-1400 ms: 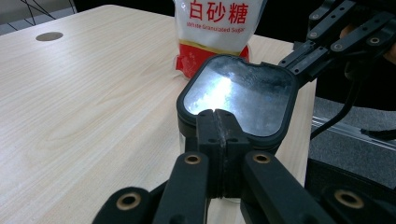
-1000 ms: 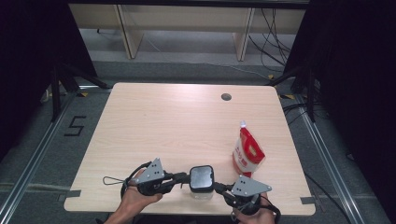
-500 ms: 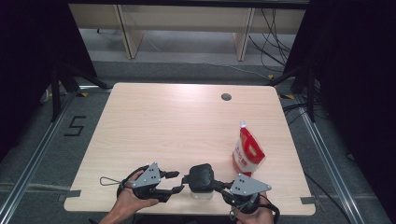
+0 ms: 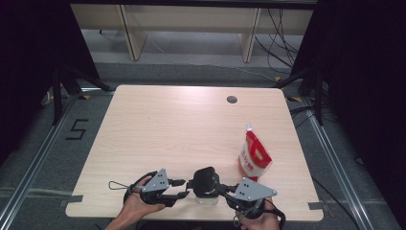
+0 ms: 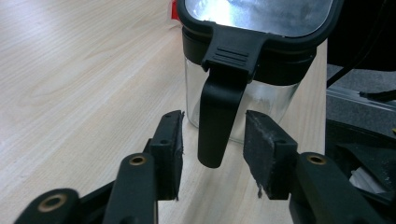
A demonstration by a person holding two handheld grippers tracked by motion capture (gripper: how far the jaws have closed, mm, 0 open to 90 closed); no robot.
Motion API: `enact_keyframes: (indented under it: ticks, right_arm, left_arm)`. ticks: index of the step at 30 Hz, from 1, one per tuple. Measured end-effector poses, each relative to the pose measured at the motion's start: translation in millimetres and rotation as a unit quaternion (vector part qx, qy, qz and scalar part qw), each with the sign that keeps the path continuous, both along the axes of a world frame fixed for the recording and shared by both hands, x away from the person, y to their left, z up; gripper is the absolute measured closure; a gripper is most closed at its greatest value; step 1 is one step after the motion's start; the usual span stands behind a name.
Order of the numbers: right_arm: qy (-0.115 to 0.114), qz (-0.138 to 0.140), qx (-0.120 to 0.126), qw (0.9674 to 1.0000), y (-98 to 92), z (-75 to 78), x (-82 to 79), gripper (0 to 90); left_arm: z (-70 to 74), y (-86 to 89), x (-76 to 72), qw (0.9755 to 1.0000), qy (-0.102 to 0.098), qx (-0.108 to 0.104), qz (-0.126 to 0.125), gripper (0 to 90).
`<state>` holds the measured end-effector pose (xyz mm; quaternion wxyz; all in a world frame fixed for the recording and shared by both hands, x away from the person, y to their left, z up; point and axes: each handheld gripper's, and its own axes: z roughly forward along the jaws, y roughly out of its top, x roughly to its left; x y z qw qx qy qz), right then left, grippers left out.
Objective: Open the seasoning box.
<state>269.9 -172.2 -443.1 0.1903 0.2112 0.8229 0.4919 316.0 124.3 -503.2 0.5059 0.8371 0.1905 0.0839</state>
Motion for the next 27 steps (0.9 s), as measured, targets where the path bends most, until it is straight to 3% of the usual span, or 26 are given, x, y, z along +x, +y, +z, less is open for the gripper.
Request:
enact_keyframes:
  ticks: [7,10,11,12,14,17,18,20,21,26,27]
  right_arm:
    - [-0.002,-0.004,0.004,1.0000,4.6,4.6,-0.6,87.5]
    - [-0.010,0.004,0.002,0.9999,6.0,6.0,0.7,87.5]
    - [-0.023,0.007,-0.004,0.9997,6.1,7.3,2.0,87.5]
    - [-0.011,0.005,0.004,0.9999,7.9,7.2,0.7,87.6]
    - [-0.013,0.006,0.003,0.9999,9.1,8.7,0.7,87.5]
    - [-0.009,0.004,0.005,0.9999,11.2,10.2,0.0,87.5]
    - [-0.015,0.009,0.006,0.9998,12.7,10.3,0.6,87.6]
    - [-0.030,0.015,0.003,0.9994,14.1,11.8,1.8,87.6]
    - [-0.016,0.014,0.005,0.9998,16.5,13.1,-0.2,87.5]
    - [-0.019,0.021,0.005,0.9996,21.2,16.0,-0.2,87.4]
    - [-0.033,0.024,0.001,0.9992,23.0,17.5,1.2,87.3]
  left_arm:
    - [-5.2,-4.5,0.4,0.9998,-0.001,0.016,-0.009,65.1]
    - [-5.8,-4.9,1.0,0.9998,0.002,0.018,-0.011,67.1]
    - [-5.7,-5.0,1.1,0.9998,0.001,0.021,-0.006,68.6]
    - [-5.8,-5.2,1.3,0.9998,0.000,0.021,-0.004,69.9]
    - [-5.7,-5.3,1.1,0.9997,-0.002,0.024,-0.003,72.8]
    - [-5.6,-5.3,0.3,0.9996,-0.007,0.027,-0.001,73.6]
    - [-5.0,-4.7,0.7,0.9994,-0.009,0.034,-0.003,73.8]
    - [-5.4,-6.4,-0.7,0.9997,-0.002,0.025,-0.001,73.9]
    - [-5.1,-7.0,-1.5,0.9997,-0.002,0.026,0.005,73.9]
    - [-4.1,-6.9,-1.7,0.9993,-0.007,0.035,0.005,74.0]
    - [-3.8,-7.2,-2.1,0.9993,-0.007,0.036,0.008,74.0]
